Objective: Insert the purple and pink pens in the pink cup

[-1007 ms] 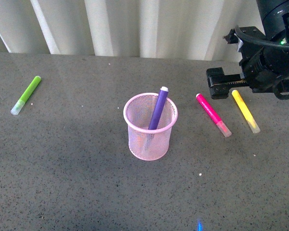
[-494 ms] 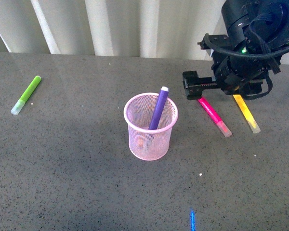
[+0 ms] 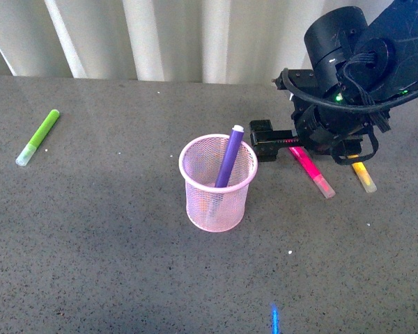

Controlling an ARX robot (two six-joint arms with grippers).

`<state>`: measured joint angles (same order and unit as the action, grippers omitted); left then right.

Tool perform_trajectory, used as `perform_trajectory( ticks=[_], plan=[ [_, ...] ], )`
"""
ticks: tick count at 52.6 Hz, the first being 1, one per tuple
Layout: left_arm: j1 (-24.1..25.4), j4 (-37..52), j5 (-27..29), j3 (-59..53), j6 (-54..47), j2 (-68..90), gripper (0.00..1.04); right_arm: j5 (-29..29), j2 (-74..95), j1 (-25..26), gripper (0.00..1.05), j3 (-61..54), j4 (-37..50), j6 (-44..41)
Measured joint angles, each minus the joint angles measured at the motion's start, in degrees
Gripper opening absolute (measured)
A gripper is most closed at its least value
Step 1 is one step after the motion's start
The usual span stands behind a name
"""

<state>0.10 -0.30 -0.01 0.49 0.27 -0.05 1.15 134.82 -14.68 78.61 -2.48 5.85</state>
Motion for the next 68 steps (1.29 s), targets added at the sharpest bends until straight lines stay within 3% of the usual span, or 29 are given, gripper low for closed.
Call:
perform_trajectory(
  ticks=[20, 39, 43, 55, 68],
  plan=[
    [0.0, 0.0, 0.0, 0.0, 0.0, 0.0, 0.98, -1.0, 0.1, 1.8, 0.97, -1.1, 2.3, -1.2],
    [0.0, 0.0, 0.0, 0.0, 0.0, 0.0, 0.98, -1.0, 0.5, 2.5, 0.24, -2.3, 5.0, -1.4],
    [0.0, 0.0, 0.0, 0.0, 0.0, 0.0, 0.98, -1.0, 0.5, 2.5, 0.15, -2.4, 5.4, -1.5],
    [0.0, 0.0, 0.0, 0.0, 0.0, 0.0, 0.98, -0.8, -0.5, 2.7, 0.12, -5.0, 9.7, -0.8],
    [0.0, 0.0, 0.0, 0.0, 0.0, 0.0, 0.98, -0.3, -9.1, 2.8, 0.12, -15.4, 24.9, 2.2]
  ],
)
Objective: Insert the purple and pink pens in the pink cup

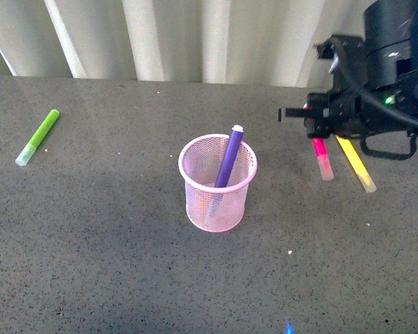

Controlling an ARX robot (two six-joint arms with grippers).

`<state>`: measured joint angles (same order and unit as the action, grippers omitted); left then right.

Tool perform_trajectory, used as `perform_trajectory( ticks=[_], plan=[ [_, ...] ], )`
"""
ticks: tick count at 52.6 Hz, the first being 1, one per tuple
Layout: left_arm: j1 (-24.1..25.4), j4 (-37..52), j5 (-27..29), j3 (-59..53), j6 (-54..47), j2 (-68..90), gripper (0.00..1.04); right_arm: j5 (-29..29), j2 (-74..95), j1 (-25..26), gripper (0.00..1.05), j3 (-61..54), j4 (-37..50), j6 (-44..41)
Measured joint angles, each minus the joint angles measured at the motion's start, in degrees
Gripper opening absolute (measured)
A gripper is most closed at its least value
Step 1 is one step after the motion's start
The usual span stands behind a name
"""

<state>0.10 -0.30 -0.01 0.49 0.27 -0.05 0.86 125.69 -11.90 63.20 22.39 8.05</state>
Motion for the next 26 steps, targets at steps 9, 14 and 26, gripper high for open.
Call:
perform_trajectory(
  ticks=[9, 14, 26],
  plan=[
    [0.0, 0.0, 0.0, 0.0, 0.0, 0.0, 0.98, -1.1, -14.9, -2.3, 0.12, -12.1, 13.2, -1.0],
    [0.0, 0.0, 0.0, 0.0, 0.0, 0.0, 0.98, -3.2, -25.6, -5.8, 0.12, -20.0, 18.8, -1.1],
    [0.0, 0.0, 0.0, 0.0, 0.0, 0.0, 0.98, -14.8, -34.0, -16.3, 0.12, -24.7, 24.7, -2.3]
  ],
)
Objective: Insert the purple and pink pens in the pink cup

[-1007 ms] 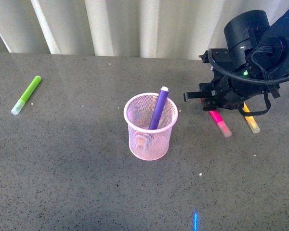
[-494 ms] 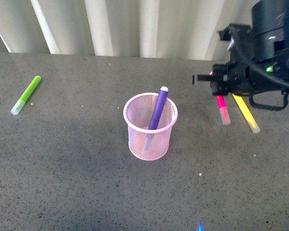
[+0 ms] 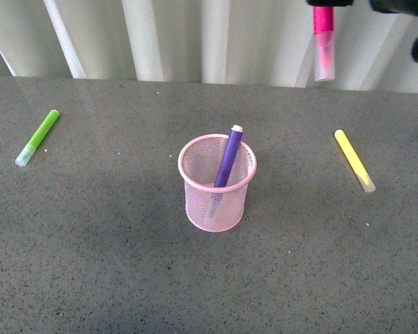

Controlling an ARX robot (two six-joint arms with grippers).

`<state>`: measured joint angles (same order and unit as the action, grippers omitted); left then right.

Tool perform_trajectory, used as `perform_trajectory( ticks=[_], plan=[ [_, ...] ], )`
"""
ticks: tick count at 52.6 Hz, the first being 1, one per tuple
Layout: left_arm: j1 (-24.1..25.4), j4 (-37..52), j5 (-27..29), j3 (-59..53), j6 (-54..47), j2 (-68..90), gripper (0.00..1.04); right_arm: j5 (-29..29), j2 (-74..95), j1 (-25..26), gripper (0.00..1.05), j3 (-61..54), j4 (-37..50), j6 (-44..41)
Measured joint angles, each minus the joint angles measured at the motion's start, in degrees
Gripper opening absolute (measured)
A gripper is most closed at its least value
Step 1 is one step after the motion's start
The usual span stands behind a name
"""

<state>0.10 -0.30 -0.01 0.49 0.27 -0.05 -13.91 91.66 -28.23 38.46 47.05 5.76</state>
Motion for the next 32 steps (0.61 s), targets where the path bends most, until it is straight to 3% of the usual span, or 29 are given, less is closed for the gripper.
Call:
perform_trajectory(
  ticks=[11, 32],
  plan=[
    [0.0, 0.0, 0.0, 0.0, 0.0, 0.0, 0.98, -8.1, 8.9, -7.2, 0.12, 4.7, 1.3, -0.3],
    [0.0, 0.0, 0.0, 0.0, 0.0, 0.0, 0.98, -20.3, 22.6, -13.4, 0.12, 12.3, 6.8, -1.2]
  ],
)
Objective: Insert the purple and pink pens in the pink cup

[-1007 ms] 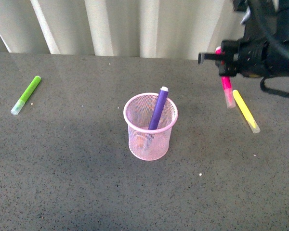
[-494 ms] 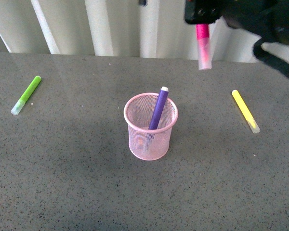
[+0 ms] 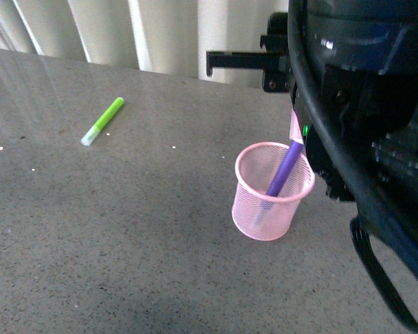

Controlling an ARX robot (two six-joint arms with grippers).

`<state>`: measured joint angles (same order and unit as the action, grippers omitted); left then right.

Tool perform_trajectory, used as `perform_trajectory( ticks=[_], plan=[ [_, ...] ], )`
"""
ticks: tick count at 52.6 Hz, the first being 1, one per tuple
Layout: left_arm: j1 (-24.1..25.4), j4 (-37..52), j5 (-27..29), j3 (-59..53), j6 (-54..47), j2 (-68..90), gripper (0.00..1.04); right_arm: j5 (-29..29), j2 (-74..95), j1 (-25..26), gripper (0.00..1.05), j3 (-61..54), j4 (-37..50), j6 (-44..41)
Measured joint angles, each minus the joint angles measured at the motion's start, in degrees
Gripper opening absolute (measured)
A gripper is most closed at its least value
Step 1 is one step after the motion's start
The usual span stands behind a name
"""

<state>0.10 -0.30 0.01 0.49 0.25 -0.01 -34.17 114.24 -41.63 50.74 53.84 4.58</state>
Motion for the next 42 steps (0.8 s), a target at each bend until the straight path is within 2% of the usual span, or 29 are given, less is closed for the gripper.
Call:
perform_trajectory(
  ticks=[6, 42],
  plan=[
    [0.0, 0.0, 0.0, 0.0, 0.0, 0.0, 0.98, -0.3, 0.4, -1.3, 0.12, 0.0, 0.9, 0.2],
    [0.0, 0.0, 0.0, 0.0, 0.0, 0.0, 0.98, 0.2, 4.4, -1.3, 0.13, -3.0, 5.3, 3.4]
  ],
)
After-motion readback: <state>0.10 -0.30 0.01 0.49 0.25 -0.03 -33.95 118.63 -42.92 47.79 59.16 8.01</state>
